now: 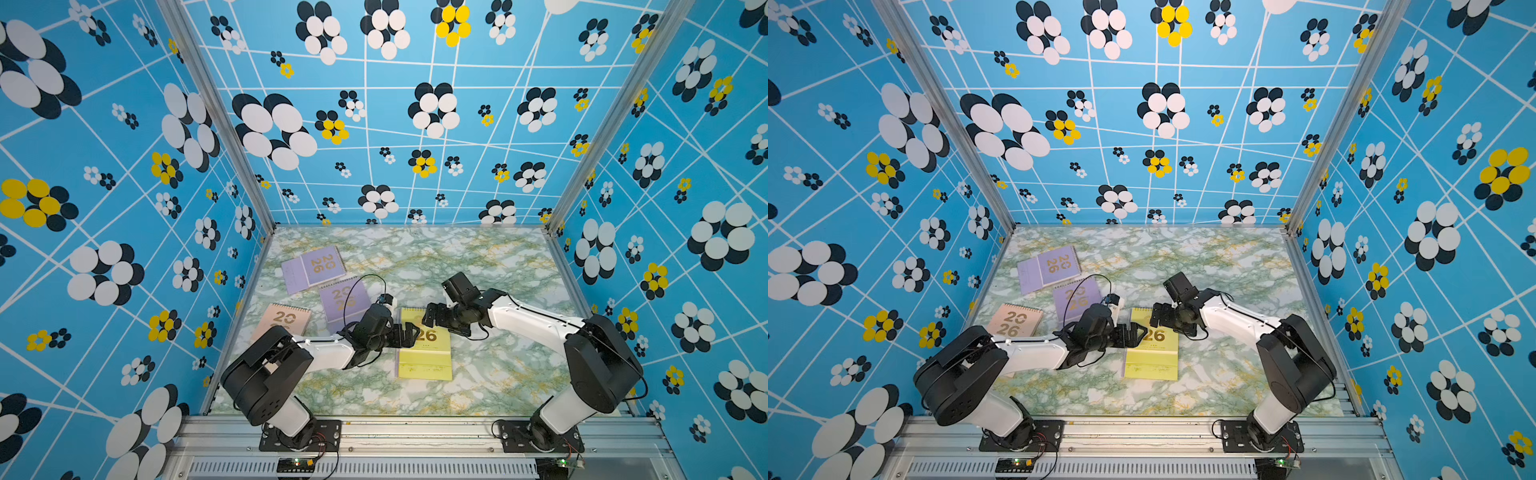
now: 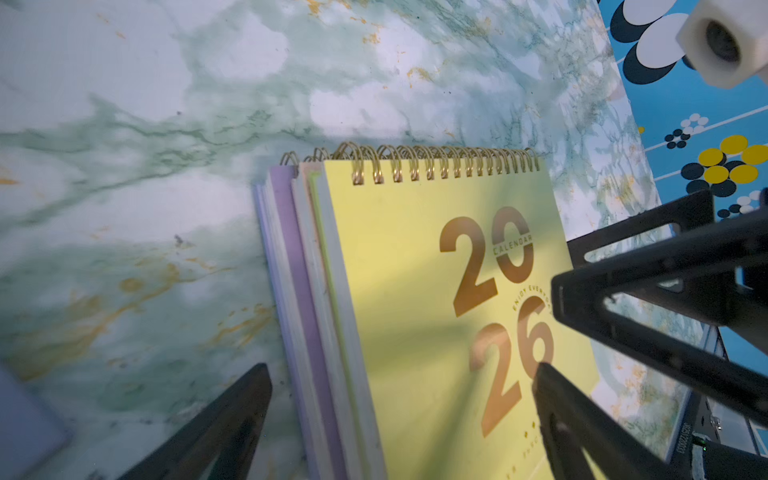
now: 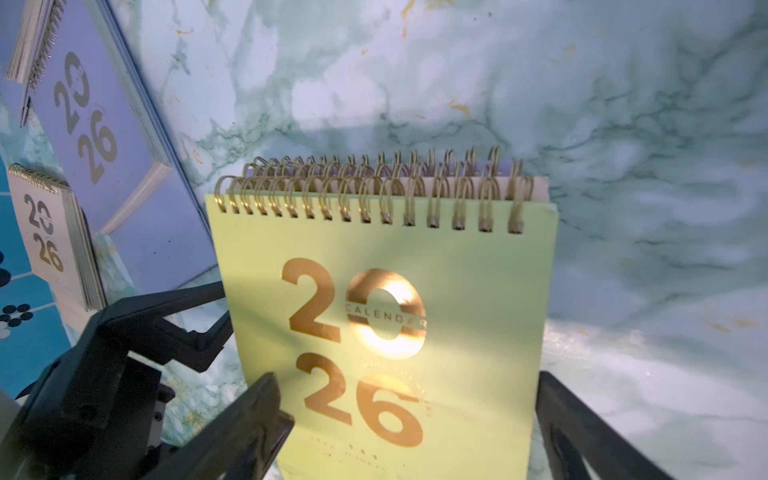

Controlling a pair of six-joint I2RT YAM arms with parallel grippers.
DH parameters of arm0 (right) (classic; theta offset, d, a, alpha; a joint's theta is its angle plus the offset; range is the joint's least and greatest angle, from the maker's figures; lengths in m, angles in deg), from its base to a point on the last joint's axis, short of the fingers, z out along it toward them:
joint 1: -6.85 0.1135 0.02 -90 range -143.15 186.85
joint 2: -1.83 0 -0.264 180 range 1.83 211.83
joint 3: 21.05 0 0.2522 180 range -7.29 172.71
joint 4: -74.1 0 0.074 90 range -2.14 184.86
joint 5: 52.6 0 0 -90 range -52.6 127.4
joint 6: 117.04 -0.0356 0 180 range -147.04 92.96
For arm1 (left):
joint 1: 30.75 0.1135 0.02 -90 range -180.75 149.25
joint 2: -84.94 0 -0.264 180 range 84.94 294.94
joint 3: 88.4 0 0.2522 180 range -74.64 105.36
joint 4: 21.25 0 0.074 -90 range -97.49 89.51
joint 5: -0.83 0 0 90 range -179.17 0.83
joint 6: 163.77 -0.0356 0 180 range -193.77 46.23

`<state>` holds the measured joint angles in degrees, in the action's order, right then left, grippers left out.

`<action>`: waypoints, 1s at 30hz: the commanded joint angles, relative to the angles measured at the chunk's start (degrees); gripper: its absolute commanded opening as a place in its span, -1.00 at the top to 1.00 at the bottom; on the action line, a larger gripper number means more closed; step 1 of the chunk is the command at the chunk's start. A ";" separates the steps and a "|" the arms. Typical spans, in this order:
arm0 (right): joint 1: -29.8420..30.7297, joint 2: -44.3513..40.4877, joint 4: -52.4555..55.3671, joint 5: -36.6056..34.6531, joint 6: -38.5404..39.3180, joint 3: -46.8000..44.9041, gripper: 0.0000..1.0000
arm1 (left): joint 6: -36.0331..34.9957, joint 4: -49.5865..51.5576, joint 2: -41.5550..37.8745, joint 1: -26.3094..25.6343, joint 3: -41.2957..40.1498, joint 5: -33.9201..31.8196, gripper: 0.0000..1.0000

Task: Stack the calendars
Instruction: Adjust the calendars at the calendar.

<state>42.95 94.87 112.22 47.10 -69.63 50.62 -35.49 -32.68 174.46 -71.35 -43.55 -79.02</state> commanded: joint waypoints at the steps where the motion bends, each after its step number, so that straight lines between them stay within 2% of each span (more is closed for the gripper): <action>1: -0.80 0.09 2.60 -0.63 1.00 0.54 -0.94 | 0.74 -2.45 1.09 0.68 1.77 1.17 -0.99; 8: -2.35 -2.12 3.17 -1.12 1.58 -1.83 -0.93 | 0.71 -2.50 1.20 1.06 1.71 1.54 -0.99; 16: -2.27 -0.63 -0.41 2.52 0.99 -2.36 -0.93 | 1.02 -3.11 1.79 1.05 2.03 2.28 -0.99; 30: 0.28 2.35 -4.00 4.48 -1.71 -1.75 -0.93 | 1.37 -3.55 2.07 1.07 2.30 3.01 -0.99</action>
<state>42.34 95.98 109.71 50.16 -69.96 48.87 -34.29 -34.97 175.66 -70.60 -42.63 -77.14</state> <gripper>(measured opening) 0.967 0.995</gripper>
